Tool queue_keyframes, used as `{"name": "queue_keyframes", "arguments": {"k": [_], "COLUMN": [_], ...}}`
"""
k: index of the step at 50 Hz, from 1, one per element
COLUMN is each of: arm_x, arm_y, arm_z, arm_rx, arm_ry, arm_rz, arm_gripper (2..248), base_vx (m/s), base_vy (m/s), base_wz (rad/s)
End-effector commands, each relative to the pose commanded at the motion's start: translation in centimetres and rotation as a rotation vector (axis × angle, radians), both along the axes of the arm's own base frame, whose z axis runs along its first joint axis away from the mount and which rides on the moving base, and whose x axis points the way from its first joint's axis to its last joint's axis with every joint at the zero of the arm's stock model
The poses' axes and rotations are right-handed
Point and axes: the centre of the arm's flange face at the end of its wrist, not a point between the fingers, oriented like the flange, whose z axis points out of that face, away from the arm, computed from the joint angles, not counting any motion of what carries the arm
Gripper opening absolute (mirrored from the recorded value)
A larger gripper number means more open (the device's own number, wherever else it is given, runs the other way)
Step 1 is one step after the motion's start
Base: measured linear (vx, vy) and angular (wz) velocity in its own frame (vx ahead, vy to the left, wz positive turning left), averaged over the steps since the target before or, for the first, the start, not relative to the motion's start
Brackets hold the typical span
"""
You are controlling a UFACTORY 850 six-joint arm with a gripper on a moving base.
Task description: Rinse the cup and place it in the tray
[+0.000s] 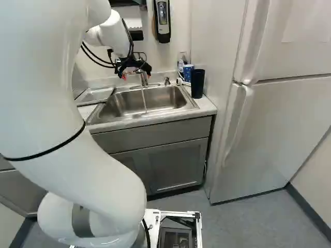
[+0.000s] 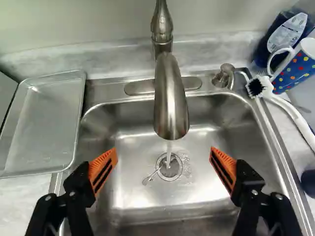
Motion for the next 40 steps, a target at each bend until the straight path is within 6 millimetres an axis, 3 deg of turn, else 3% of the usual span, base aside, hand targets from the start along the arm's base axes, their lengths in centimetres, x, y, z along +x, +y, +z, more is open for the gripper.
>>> {"name": "queue_keyframes", "arguments": {"k": [40], "arm_x": [-0.63], "arm_y": [-0.43], "arm_z": [-0.28], "arm_rx": [-0.007], "arm_ry": [0.047], "arm_rz": [-0.006], "arm_gripper": [247], "base_vx": [0.000], "base_vy": [0.000], "base_wz": [0.000]}}
